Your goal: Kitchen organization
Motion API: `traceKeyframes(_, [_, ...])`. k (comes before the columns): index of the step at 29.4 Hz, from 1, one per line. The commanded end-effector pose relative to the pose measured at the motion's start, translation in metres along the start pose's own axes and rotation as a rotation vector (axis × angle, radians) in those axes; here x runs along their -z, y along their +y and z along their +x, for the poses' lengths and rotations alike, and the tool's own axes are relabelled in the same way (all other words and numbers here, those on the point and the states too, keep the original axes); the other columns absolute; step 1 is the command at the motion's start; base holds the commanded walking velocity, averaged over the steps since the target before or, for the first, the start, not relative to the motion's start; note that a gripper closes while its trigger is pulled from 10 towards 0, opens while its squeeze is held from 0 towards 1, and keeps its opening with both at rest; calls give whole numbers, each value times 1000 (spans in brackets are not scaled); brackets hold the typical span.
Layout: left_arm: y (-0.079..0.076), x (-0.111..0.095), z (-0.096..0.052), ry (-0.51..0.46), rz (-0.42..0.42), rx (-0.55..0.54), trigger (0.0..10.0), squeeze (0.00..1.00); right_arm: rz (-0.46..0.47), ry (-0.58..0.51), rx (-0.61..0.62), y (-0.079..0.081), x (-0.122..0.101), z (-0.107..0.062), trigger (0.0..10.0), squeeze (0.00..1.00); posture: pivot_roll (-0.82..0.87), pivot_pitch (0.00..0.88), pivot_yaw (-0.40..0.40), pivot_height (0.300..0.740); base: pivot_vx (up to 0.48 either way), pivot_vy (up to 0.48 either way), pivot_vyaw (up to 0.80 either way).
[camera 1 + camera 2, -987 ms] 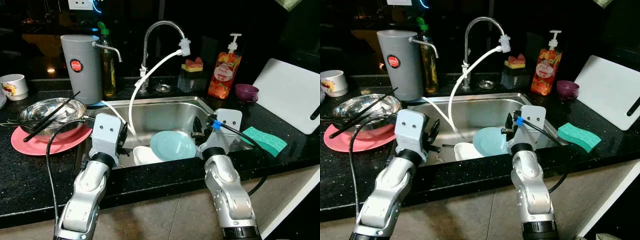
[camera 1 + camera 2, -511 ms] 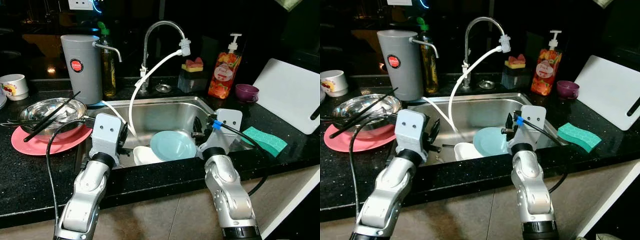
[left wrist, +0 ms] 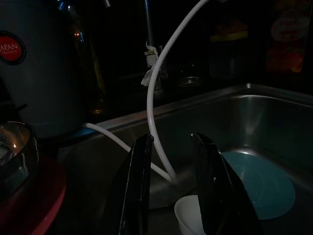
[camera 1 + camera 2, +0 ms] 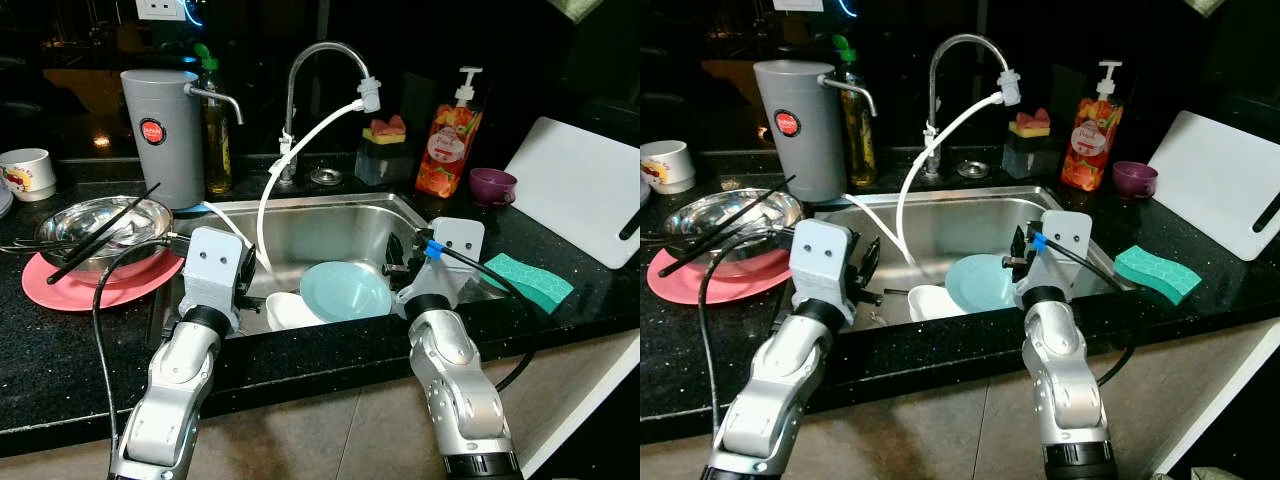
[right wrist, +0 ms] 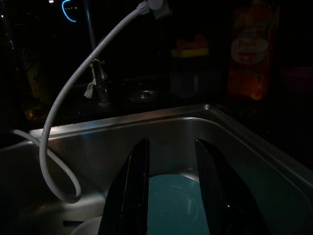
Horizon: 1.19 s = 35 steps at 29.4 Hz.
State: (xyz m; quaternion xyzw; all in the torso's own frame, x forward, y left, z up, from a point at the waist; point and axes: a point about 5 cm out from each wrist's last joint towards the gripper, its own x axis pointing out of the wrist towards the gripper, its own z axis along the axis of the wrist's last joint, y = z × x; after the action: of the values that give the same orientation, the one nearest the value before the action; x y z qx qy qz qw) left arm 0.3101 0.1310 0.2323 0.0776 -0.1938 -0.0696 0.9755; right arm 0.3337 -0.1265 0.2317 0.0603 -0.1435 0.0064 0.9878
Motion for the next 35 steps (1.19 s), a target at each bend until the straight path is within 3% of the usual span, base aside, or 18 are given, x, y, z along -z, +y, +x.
traceKeyframes(1, [-2,0,-2,2,1,2,10000,0,-2,-2,5,-3,0,-1,10000,0,135,71,-70,740,0,0,0])
traceKeyframes(35, [-3,2,1,-2,1,10,10000,0,-5,-10,-4,0,-1,2,10000,0,132,46,-73,740,0,0,0])
